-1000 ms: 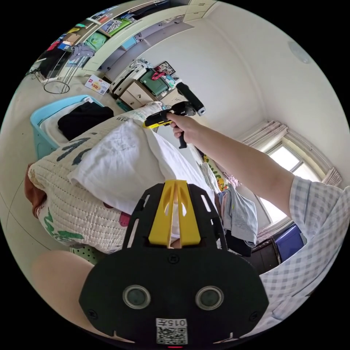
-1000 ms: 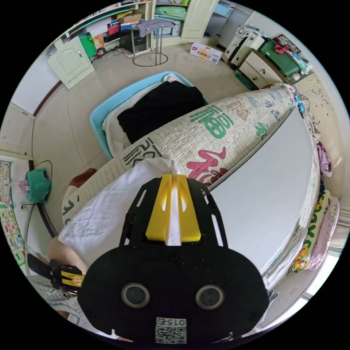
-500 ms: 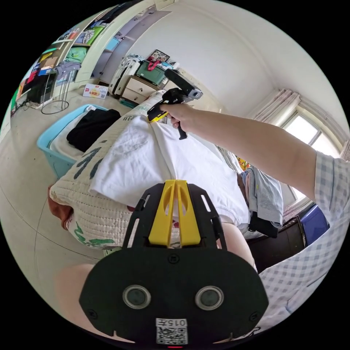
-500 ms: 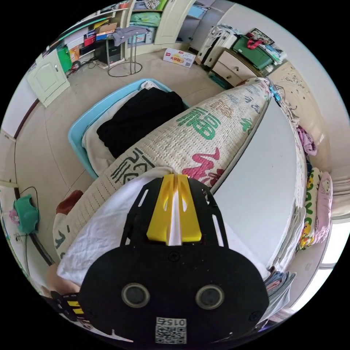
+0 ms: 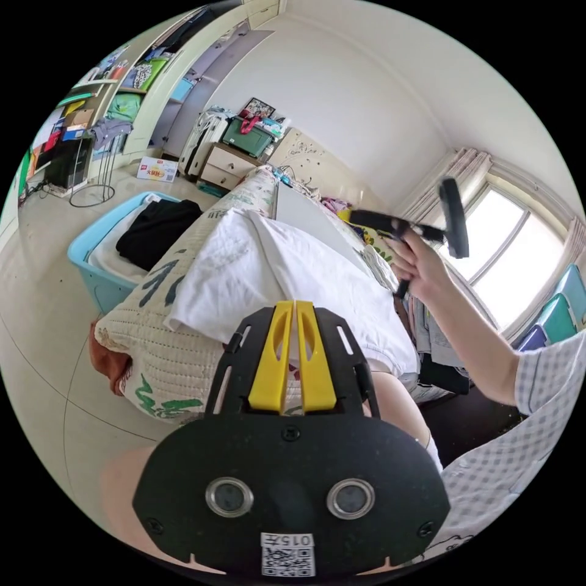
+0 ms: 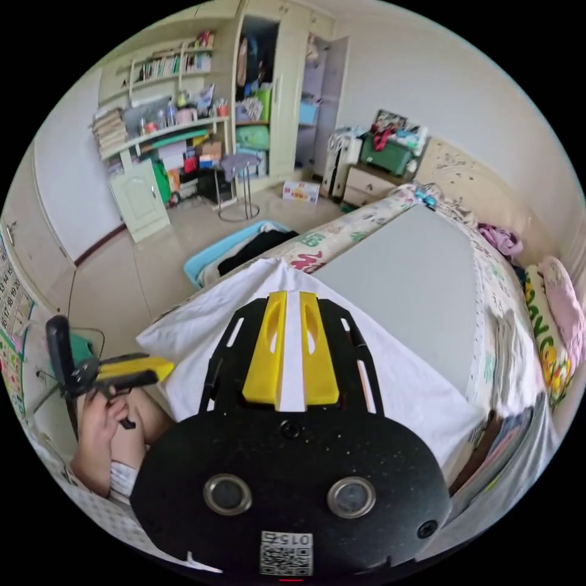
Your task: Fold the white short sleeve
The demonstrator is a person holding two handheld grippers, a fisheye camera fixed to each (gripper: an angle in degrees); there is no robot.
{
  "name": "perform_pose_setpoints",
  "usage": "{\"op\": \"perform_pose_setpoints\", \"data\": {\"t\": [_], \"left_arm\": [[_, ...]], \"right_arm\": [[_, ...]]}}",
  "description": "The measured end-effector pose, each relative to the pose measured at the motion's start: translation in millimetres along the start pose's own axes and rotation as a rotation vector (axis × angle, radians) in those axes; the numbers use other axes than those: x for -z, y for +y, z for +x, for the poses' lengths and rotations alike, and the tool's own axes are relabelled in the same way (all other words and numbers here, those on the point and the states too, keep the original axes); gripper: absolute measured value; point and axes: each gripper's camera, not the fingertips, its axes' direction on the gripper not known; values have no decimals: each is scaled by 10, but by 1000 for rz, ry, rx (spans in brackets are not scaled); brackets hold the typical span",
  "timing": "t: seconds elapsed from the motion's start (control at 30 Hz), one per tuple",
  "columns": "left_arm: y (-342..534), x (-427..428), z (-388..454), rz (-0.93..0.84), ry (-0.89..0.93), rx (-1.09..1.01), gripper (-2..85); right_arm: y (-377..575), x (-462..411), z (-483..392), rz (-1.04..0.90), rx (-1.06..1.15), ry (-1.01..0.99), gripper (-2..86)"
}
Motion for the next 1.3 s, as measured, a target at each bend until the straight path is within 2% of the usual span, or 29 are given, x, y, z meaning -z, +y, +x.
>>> {"op": "perform_pose_setpoints", "data": {"t": [0.13,0.27,0.47,0.6,0.77,0.83,0.93,1.07,1.2,1.3], "left_arm": [[115,35,130,70,-47,-59,61],[246,-14,330,118,-266,-150,82],[302,-157,513,37,-290,-234,115],[255,-126,621,11,-327,-203,131],[260,-133,658,-20,-68,-135,113],[257,-135,679,-7,-45,-117,108],[215,-216,718,-57,-72,-95,109],[209,-242,830,-95,-134,-97,93],[232,-150,890,-105,-159,-82,94],[290,-53,946,-72,-188,-75,96]], "right_arm": [[1189,993,448,173,-169,21,53],[2221,1536,857,190,-388,59,62],[3113,1880,1210,188,-548,-8,88],[3348,1987,1330,194,-583,-52,102],[3470,2072,1491,208,-618,-138,103],[3478,2084,1507,206,-616,-149,93],[3456,2097,1466,205,-593,-134,77],[3380,2009,1433,77,-573,-102,95],[3502,2265,1333,136,-571,59,98],[3553,2245,1394,97,-589,29,95]]}}
